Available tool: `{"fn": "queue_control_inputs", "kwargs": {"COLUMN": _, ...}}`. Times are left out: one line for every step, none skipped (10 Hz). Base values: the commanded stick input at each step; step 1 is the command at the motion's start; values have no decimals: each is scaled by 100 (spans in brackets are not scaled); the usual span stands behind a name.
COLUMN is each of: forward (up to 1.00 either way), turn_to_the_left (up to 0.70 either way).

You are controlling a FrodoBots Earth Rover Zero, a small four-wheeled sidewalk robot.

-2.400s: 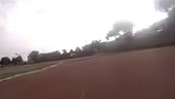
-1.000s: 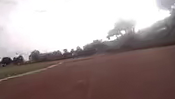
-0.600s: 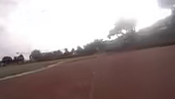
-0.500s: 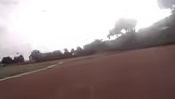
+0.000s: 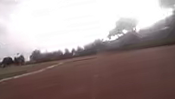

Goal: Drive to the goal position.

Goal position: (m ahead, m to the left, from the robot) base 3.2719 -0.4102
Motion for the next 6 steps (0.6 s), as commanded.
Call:
{"fn": "queue_control_inputs", "kwargs": {"forward": 70, "turn_to_the_left": 0}}
{"fn": "queue_control_inputs", "kwargs": {"forward": 70, "turn_to_the_left": 0}}
{"fn": "queue_control_inputs", "kwargs": {"forward": 70, "turn_to_the_left": 0}}
{"fn": "queue_control_inputs", "kwargs": {"forward": 70, "turn_to_the_left": 0}}
{"fn": "queue_control_inputs", "kwargs": {"forward": 70, "turn_to_the_left": 0}}
{"fn": "queue_control_inputs", "kwargs": {"forward": 70, "turn_to_the_left": 0}}
